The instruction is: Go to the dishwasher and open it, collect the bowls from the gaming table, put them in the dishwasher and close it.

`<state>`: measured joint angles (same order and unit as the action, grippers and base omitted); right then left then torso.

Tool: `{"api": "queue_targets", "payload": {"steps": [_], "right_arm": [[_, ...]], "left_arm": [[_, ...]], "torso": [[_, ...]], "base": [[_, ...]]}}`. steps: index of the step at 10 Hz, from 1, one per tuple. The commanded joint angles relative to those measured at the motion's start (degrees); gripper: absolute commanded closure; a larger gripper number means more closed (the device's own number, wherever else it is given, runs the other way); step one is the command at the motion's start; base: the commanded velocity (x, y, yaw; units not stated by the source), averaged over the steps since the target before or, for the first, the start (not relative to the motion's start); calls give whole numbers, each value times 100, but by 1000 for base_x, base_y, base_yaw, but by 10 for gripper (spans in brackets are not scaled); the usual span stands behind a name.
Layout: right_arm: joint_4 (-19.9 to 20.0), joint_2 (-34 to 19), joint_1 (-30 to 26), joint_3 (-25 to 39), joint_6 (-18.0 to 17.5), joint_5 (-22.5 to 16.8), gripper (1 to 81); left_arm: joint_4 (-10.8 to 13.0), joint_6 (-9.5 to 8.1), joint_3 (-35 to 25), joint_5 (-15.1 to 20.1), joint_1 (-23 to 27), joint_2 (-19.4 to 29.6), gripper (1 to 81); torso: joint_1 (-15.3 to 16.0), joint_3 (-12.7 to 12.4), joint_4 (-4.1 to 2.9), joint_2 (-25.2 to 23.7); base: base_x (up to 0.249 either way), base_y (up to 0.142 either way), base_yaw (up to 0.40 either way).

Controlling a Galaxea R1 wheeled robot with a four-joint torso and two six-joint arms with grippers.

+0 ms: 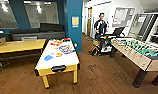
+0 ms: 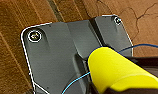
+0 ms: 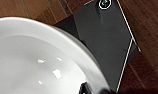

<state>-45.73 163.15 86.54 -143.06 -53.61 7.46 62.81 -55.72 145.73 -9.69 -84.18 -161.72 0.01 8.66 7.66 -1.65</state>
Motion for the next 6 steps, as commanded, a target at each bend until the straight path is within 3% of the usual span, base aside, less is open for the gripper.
{"api": "queue_targets", "payload": {"steps": [1, 2, 6], "right_arm": [[-156, -69, -202, 16, 0, -131, 811], [-156, -60, -202, 16, 0, -131, 811], [-173, -60, -193, 25, 0, -131, 811]], "left_arm": [[56, 9, 9, 169, 221, 78, 811], [56, 9, 9, 169, 221, 78, 811], [56, 9, 0, 169, 221, 78, 811]], "torso": [[0, 0, 0, 0], [0, 0, 0, 0], [2, -556, 0, 0]], "base": [[0, 0, -396], [0, 0, -397], [0, 0, -397]]}}
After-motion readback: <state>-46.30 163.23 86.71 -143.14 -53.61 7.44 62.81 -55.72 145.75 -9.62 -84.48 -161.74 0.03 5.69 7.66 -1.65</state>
